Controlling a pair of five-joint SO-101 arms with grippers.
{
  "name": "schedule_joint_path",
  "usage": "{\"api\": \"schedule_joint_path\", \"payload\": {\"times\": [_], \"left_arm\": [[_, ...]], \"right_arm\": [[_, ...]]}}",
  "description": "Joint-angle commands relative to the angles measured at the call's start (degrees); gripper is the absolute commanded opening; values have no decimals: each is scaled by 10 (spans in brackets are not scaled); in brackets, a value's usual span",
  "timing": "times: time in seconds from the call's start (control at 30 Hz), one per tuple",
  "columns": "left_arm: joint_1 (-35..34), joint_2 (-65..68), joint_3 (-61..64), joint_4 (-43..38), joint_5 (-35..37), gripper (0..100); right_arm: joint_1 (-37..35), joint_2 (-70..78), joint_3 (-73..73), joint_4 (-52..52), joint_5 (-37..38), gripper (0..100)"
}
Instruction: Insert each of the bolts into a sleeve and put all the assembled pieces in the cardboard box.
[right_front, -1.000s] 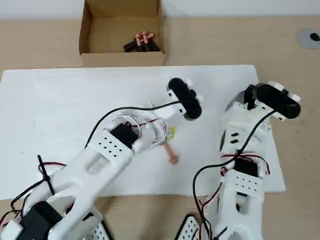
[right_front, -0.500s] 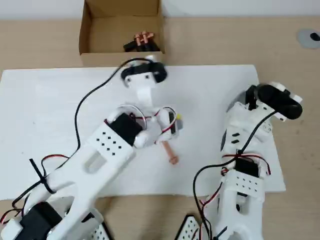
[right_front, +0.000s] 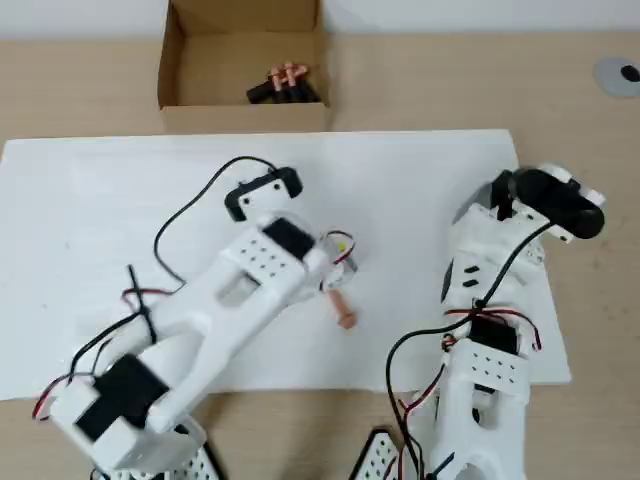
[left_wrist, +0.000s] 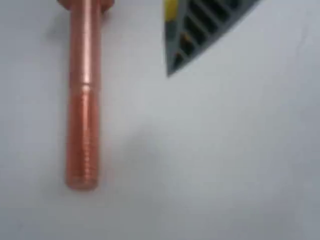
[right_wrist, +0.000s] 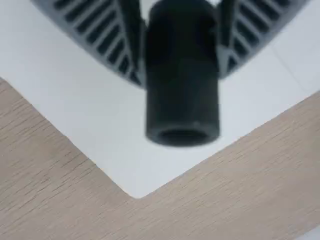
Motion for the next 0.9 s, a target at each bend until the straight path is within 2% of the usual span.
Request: {"api": "schedule_joint_path", "payload": {"times": [0.0, 0.23, 0.4, 0.87], "left_arm": [[-3, 40, -105, 56, 11, 223], [-3, 145, -190, 102, 11, 84], [-3, 179, -235, 142, 11, 76], [-6, 191, -305, 149, -1, 84]], "right_arm": [[3, -16, -25, -12, 2, 11], [2, -16, -25, -12, 1, 11], [2, -16, -25, -12, 1, 11], [-15, -16, -18, -11, 3, 11]]}}
